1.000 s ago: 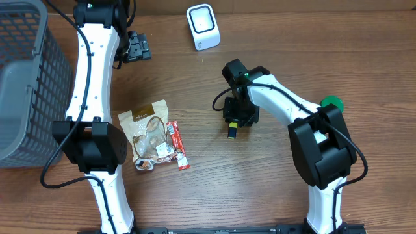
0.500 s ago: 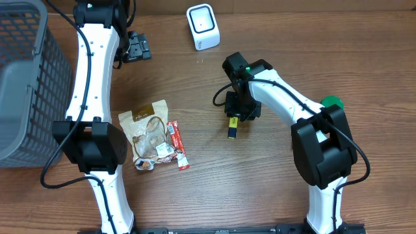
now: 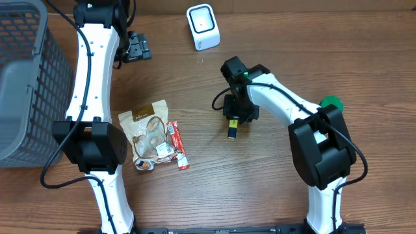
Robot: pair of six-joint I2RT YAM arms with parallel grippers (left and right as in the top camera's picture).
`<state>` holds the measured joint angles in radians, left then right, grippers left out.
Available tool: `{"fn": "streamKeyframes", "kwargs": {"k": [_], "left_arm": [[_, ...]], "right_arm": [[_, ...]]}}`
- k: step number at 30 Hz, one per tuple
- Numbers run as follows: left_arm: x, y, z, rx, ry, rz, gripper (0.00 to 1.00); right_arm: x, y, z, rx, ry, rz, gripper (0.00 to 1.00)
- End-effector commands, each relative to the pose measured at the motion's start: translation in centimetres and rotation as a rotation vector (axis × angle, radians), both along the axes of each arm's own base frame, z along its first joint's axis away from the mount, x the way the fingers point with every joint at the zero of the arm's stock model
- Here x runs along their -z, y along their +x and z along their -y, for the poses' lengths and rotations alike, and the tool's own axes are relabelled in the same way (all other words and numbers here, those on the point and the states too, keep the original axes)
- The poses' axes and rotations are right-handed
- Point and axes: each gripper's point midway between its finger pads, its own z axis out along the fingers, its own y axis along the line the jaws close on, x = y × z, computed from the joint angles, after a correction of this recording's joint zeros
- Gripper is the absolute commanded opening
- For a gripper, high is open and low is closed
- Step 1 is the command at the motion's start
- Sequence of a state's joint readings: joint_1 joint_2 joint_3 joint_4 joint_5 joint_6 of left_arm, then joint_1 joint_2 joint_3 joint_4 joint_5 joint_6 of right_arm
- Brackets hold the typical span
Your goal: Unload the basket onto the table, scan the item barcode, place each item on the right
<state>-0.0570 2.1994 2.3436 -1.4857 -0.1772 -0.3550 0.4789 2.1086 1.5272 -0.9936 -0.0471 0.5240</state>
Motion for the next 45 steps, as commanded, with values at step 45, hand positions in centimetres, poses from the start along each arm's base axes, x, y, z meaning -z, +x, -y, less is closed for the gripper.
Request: {"fn": "streamKeyframes", "kwargs": {"k": [45], "left_arm": [[-0.4,0.0,-0.3,0.017,0.017,0.007,1.00]], "right_arm": [[-1.5,-0.1,-0.1,-0.058,-0.061,0.009,0.28]]}}
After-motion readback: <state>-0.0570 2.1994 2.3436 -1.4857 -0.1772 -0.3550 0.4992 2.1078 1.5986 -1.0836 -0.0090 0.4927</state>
